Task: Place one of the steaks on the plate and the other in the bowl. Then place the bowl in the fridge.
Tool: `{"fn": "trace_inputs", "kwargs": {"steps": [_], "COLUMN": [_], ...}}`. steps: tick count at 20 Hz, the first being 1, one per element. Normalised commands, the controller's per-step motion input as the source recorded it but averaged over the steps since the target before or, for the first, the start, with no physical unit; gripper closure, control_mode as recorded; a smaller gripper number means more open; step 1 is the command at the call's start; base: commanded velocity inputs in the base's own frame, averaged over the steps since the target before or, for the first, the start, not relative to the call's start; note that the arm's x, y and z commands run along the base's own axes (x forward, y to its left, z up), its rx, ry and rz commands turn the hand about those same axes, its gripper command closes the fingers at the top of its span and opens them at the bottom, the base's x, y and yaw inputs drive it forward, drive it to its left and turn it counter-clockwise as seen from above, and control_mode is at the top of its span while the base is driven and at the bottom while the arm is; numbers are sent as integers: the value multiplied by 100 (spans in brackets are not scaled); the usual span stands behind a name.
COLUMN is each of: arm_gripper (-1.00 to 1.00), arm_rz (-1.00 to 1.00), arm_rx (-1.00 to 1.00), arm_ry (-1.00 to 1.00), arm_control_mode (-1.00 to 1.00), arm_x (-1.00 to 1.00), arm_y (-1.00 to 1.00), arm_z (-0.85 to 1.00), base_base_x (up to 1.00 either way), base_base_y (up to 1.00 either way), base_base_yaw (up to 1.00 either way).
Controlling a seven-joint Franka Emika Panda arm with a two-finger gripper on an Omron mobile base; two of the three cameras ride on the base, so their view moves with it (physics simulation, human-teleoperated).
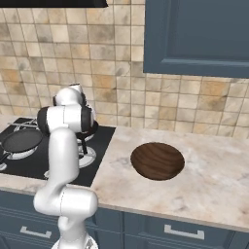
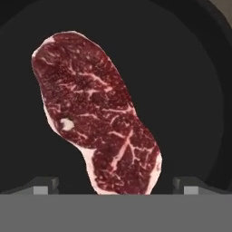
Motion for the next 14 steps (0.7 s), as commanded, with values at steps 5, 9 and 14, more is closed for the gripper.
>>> {"fn": "trace_inputs", "kwargs": {"steps": [5,9,14], "arm_gripper": [-100,-100,-100], "arm_rz": [0,0,0], "arm_rx": [0,0,0], "arm_ry": [5,3,0], "arm_control_mode": [-100,-100,-100], "arm_x": [0,0,2], "arm_y": [0,0,-4], "arm_z": [-39,-26,-4], "base_base_x": [0,0,0], "base_base_y": [0,0,0], "base_base_yaw": [0,0,0]}}
